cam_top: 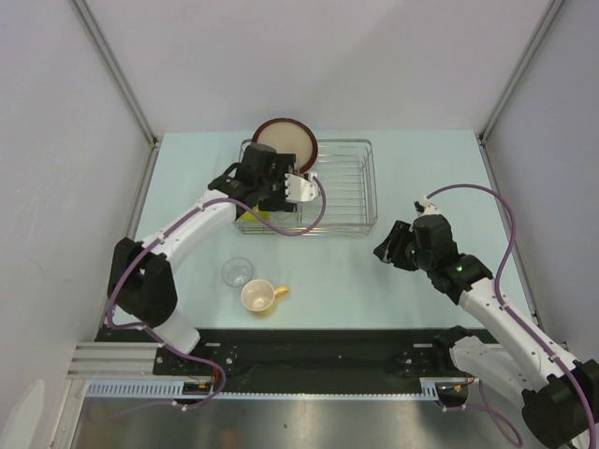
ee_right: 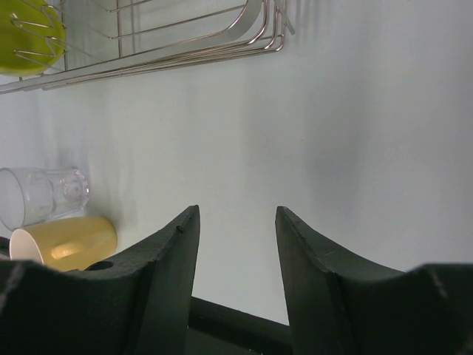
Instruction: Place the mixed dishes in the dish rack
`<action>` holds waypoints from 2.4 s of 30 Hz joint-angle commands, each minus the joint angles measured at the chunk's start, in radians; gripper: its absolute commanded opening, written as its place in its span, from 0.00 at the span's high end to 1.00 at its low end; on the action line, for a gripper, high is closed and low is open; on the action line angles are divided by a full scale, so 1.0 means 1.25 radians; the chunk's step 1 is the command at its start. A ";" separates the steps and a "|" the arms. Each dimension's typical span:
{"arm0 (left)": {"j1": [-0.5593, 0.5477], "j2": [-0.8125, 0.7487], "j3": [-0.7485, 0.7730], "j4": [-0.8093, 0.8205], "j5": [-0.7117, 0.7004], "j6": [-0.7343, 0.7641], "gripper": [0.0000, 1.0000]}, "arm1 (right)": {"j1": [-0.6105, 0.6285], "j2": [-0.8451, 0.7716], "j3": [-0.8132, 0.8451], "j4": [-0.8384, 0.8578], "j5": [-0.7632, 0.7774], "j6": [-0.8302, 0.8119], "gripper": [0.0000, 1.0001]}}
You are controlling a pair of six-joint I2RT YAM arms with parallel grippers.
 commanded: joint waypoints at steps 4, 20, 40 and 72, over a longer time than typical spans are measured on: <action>0.001 -0.077 0.019 0.043 0.004 -0.021 0.00 | -0.003 -0.017 -0.001 0.007 -0.005 -0.001 0.50; 0.010 -0.331 -0.059 -0.133 -0.078 -0.381 0.00 | -0.005 0.083 0.110 0.055 0.046 -0.034 0.45; 0.210 -0.208 -0.208 0.114 -0.044 -0.504 0.00 | 0.018 0.505 0.386 0.200 -0.019 -0.086 0.44; 0.235 -0.318 -0.441 0.146 -0.020 -0.437 0.00 | 0.018 0.478 0.247 0.113 0.009 -0.072 0.51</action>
